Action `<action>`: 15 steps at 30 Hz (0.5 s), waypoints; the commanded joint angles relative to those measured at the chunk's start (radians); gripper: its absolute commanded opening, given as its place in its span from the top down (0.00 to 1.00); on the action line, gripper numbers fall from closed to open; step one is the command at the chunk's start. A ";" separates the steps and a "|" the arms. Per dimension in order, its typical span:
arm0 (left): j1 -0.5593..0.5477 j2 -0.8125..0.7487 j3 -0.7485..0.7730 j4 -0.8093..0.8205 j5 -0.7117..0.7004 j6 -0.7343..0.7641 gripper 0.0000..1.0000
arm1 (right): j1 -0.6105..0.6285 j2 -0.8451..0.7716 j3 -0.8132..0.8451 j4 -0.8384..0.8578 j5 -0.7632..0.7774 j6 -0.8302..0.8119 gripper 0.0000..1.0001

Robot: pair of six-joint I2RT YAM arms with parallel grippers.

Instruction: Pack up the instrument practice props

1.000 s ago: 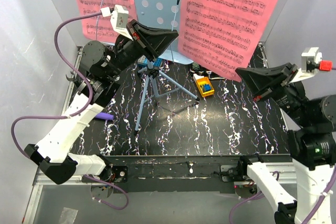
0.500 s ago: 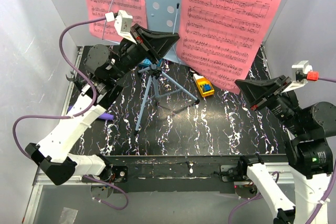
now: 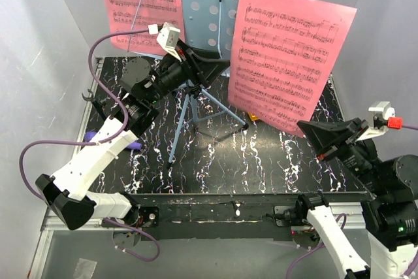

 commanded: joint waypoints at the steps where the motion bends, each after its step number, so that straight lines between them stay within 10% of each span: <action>1: 0.004 -0.020 -0.027 -0.029 -0.008 0.000 0.43 | 0.019 -0.059 -0.017 -0.090 0.031 -0.013 0.99; 15: 0.002 -0.204 -0.146 -0.040 -0.016 -0.055 0.19 | 0.054 -0.263 -0.252 -0.314 -0.001 -0.017 0.99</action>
